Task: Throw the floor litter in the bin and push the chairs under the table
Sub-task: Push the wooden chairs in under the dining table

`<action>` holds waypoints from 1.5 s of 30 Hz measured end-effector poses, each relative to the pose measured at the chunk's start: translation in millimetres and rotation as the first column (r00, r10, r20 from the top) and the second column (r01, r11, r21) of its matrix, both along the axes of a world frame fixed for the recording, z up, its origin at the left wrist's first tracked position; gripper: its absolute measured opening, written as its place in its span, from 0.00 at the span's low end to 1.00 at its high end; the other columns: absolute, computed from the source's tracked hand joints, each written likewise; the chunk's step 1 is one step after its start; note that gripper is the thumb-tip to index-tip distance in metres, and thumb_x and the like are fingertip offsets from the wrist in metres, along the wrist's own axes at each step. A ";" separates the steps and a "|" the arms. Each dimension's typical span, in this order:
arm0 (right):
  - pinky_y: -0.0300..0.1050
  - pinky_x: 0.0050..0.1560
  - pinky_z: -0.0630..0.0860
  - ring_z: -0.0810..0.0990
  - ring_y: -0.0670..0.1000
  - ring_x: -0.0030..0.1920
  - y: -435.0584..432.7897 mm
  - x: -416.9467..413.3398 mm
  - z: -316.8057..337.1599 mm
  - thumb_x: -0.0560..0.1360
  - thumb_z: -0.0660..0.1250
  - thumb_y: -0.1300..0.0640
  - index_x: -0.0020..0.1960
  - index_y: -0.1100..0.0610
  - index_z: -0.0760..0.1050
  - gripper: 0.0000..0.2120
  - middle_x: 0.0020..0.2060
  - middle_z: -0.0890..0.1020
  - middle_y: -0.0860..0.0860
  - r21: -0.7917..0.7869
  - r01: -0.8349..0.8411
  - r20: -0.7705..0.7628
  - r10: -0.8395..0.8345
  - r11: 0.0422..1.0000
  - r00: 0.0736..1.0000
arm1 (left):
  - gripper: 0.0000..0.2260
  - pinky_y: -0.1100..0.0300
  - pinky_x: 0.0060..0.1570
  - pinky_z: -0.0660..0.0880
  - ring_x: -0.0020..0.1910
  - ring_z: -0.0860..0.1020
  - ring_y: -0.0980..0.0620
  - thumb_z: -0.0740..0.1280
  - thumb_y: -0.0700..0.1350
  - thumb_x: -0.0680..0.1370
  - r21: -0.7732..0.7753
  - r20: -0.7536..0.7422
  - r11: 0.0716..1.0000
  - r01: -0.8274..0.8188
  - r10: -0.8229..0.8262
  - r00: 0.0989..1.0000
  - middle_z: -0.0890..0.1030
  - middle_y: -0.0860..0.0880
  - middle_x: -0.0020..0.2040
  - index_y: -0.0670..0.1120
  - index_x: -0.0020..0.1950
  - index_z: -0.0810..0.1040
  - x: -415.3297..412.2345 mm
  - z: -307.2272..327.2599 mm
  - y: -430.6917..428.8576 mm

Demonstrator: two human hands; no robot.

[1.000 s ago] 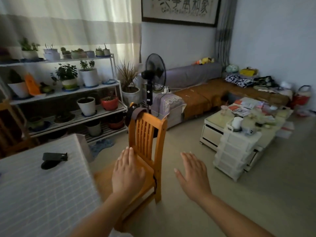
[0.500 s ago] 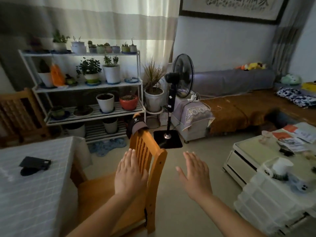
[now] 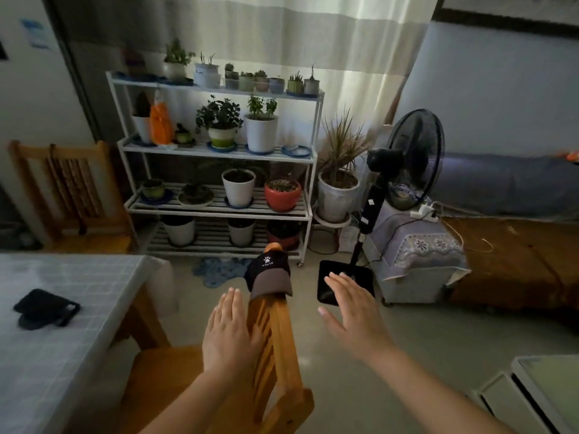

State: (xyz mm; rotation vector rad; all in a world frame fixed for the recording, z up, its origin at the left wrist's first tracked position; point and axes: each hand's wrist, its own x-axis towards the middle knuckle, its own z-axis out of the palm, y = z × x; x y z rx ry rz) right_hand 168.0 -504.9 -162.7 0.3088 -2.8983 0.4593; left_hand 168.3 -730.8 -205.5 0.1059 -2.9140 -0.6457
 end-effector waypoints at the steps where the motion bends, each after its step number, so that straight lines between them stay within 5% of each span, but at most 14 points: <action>1: 0.45 0.75 0.47 0.50 0.46 0.77 4.3 -17.5 -1.9 0.75 0.46 0.37 0.77 0.50 0.55 0.33 0.76 0.58 0.47 -0.008 -0.017 0.008 0.017 1.000 1.000 | 0.35 0.55 0.74 0.44 0.77 0.45 0.51 0.57 0.55 0.78 -0.019 0.001 1.000 -0.021 0.021 1.000 0.47 0.47 0.79 0.46 0.78 0.42 -9.5 -0.3 1.8; 6: 0.41 0.72 0.42 0.49 0.45 0.77 2.6 -109.8 -10.3 0.78 0.49 0.39 0.77 0.50 0.54 0.31 0.77 0.58 0.47 -0.022 -0.234 0.030 0.235 0.972 0.972 | 0.35 0.57 0.72 0.40 0.77 0.44 0.51 0.57 0.55 0.78 -0.051 0.017 0.983 -0.174 0.175 0.984 0.46 0.47 0.79 0.45 0.78 0.42 -50.3 -8.5 7.6; 11: 0.41 0.73 0.42 0.48 0.45 0.77 -8.8 -194.3 -12.7 0.78 0.48 0.39 0.77 0.50 0.54 0.30 0.77 0.58 0.46 0.017 -0.539 0.045 0.538 0.842 0.842 | 0.35 0.55 0.73 0.42 0.77 0.46 0.51 0.58 0.56 0.79 -0.025 0.106 0.883 -0.469 0.469 0.877 0.48 0.47 0.79 0.46 0.78 0.43 -74.7 -23.0 22.3; 18: 0.47 0.76 0.49 0.52 0.47 0.77 -45.3 -275.0 -12.6 0.74 0.43 0.36 0.77 0.52 0.55 0.35 0.76 0.60 0.48 0.125 -0.840 0.118 0.832 0.529 0.541 | 0.32 0.55 0.75 0.46 0.77 0.45 0.51 0.56 0.56 0.80 0.005 0.145 0.655 -0.756 0.748 0.648 0.47 0.48 0.79 0.47 0.78 0.45 -76.9 -9.8 49.1; 23: 0.46 0.75 0.49 0.55 0.47 0.76 -91.5 -282.4 -19.4 0.76 0.48 0.37 0.75 0.51 0.59 0.32 0.74 0.65 0.47 0.177 -0.955 0.152 0.952 0.239 0.266 | 0.34 0.56 0.75 0.47 0.77 0.46 0.52 0.58 0.57 0.79 0.032 0.182 0.503 -0.864 0.847 0.499 0.49 0.48 0.79 0.47 0.78 0.44 -50.7 -7.6 58.3; 30: 0.49 0.73 0.51 0.61 0.48 0.75 -133.3 -278.9 -29.6 0.78 0.40 0.35 0.74 0.50 0.63 0.32 0.72 0.69 0.47 0.266 -0.955 0.335 0.941 -0.133 -0.037 | 0.36 0.59 0.71 0.49 0.77 0.48 0.56 0.59 0.62 0.77 0.126 0.292 0.382 -0.916 0.868 0.402 0.48 0.56 0.79 0.54 0.77 0.43 -38.7 -5.9 70.3; 38: 0.46 0.76 0.45 0.48 0.42 0.76 -154.1 -276.2 -52.0 0.72 0.37 0.28 0.76 0.42 0.50 0.36 0.76 0.57 0.40 0.127 -0.960 0.566 0.813 -0.248 -0.135 | 0.37 0.55 0.72 0.58 0.75 0.56 0.57 0.60 0.68 0.73 0.305 0.648 0.350 -0.885 0.604 0.463 0.53 0.59 0.78 0.60 0.76 0.46 -39.6 -4.3 82.0; 41: 0.42 0.74 0.44 0.47 0.37 0.74 -158.1 -277.8 -53.4 0.72 0.43 0.26 0.76 0.40 0.48 0.36 0.76 0.55 0.37 0.049 -0.958 0.660 0.729 -0.283 -0.182 | 0.37 0.57 0.71 0.58 0.74 0.58 0.57 0.58 0.69 0.73 0.327 0.715 0.296 -0.897 0.543 0.440 0.54 0.58 0.78 0.59 0.77 0.48 -36.0 -9.8 87.1; 45: 0.39 0.71 0.36 0.41 0.36 0.74 -165.6 -277.4 -51.1 0.68 0.48 0.22 0.77 0.41 0.43 0.44 0.77 0.50 0.37 0.012 -0.896 0.720 0.626 -0.444 -0.300 | 0.38 0.57 0.68 0.64 0.71 0.63 0.56 0.56 0.72 0.71 0.317 0.810 0.182 -0.931 0.458 0.366 0.59 0.57 0.76 0.57 0.77 0.51 -35.8 -12.2 86.1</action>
